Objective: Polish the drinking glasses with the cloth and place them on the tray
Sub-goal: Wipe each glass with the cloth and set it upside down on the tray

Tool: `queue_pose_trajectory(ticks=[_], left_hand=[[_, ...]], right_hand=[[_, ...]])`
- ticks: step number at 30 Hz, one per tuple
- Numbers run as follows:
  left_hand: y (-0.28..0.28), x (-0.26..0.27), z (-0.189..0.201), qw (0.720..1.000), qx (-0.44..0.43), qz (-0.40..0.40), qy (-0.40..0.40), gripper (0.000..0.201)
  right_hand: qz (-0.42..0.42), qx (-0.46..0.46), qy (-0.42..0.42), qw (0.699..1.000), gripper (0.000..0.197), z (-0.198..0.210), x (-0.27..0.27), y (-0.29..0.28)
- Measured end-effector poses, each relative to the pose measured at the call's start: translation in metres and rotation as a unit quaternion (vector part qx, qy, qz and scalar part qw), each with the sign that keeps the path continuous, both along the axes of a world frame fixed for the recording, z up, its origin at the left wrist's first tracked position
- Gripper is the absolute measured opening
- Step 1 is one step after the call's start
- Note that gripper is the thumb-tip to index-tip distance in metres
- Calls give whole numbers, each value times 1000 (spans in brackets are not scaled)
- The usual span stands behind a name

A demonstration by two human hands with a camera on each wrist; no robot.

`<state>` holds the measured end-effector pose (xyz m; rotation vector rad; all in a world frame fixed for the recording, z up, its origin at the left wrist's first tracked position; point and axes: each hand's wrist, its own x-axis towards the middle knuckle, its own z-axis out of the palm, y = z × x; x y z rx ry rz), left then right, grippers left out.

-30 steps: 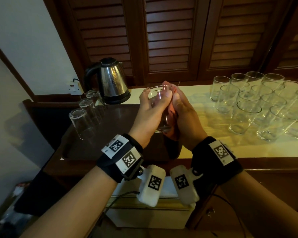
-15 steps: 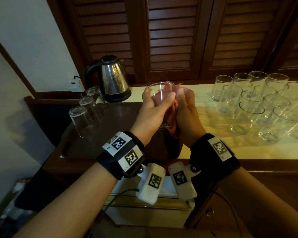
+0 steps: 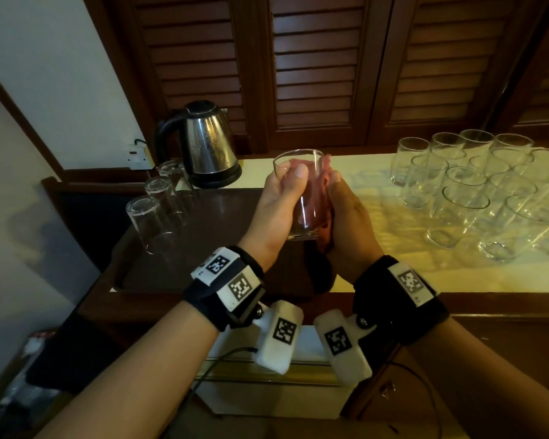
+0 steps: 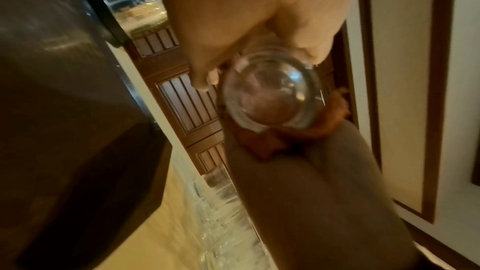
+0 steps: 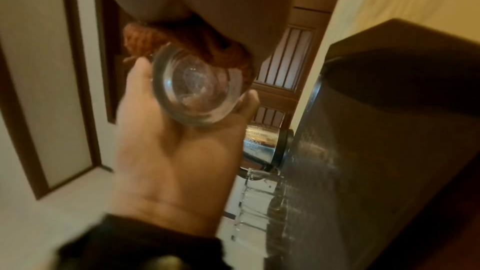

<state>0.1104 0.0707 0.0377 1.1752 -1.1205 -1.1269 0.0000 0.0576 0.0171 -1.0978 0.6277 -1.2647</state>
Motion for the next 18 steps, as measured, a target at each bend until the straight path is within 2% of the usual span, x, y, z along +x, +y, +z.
queue_pose_trajectory(ticks=[2,5,8,11,13,16,18], left_hand=[[0,4,1,1000,9,-25,1,67],[1,5,7,1000,19,-9,7,79],[2,0,8,999,33,9,-22,77],[2,-3,4,998,24,25,-45,81],[2,0,3,1000,20,12,-6,74],[3,9,0,997,21,-60,50,66],[2,15,-4,995,23,-67,74,68]], right_hand=[[16,37,-14,999,44,1,-3,-1],[-3,5,27,1000,44,3,-5,-1],[-18,-41,65,997,40,1,-1,2],[1,-24,44,999,36,3,1,5],[25,8,21,999,39,6,-1,5],[73,81,-29,994,43,11,-8,4],[74,82,-15,994,46,10,-11,1]])
